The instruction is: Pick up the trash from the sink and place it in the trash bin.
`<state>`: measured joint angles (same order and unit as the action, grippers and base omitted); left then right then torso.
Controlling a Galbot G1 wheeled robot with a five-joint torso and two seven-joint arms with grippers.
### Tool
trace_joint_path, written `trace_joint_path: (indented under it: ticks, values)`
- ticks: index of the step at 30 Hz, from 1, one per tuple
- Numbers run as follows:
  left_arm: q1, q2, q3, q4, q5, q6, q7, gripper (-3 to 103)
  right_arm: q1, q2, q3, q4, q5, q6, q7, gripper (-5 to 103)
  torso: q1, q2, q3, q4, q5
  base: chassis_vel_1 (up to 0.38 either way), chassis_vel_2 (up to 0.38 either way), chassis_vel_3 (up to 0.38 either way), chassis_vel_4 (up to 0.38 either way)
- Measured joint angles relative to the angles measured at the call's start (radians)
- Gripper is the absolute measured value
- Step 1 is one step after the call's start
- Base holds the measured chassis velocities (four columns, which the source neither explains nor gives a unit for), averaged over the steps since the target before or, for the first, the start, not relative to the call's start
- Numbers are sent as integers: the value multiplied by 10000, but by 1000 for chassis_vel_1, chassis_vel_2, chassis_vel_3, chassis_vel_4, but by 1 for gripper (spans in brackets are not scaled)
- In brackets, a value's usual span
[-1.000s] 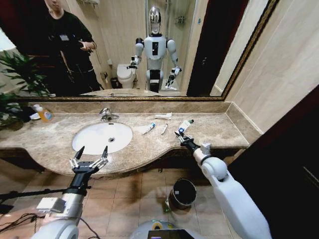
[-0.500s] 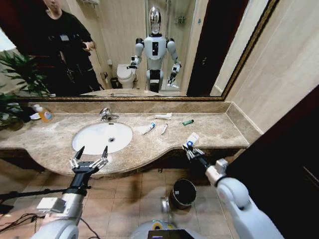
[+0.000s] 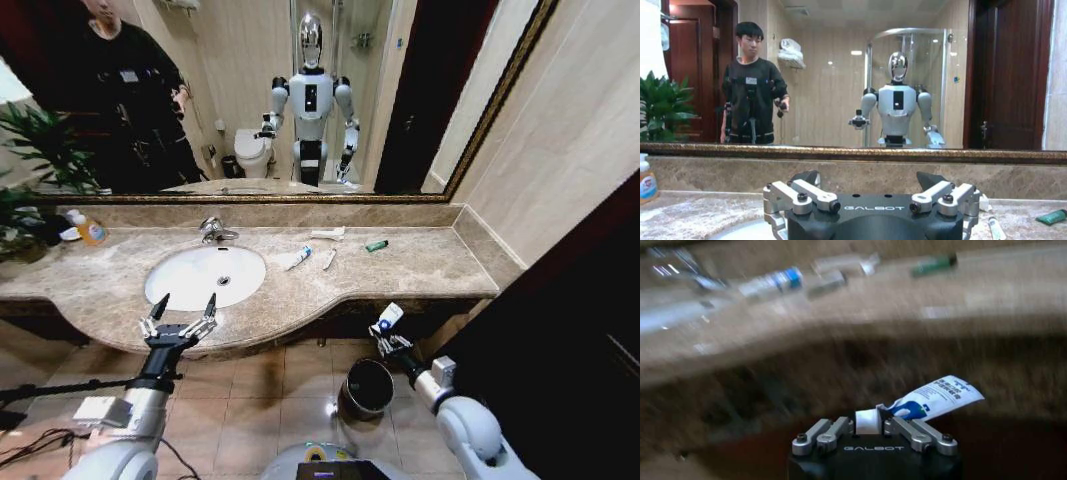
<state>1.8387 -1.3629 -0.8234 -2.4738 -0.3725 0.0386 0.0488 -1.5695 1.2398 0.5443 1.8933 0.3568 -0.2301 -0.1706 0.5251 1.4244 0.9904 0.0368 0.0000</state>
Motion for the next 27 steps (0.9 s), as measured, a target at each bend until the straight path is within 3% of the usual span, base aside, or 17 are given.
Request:
trace_joint_path:
  ticks: [7, 15, 27]
  values:
    - [0, 1, 0, 0, 0, 0, 0, 100, 852, 362, -193, -2521, -437, 419, -189, 19, 0, -1, 0, 0, 1, 0, 0, 0, 0]
    - [0, 1, 0, 1, 0, 0, 0, 100, 2143, 938, -345, -6014, -1078, 1514, -468, 19, 0, -3, 0, -1, -2, 0, 0, 0, 0]
    - [0, 0, 0, 0, 0, 0, 0, 100, 3265, 1369, -392, -7908, -1517, 1968, -639, 18, 0, -3, 0, 1, 0, 0, 0, 0, 0]
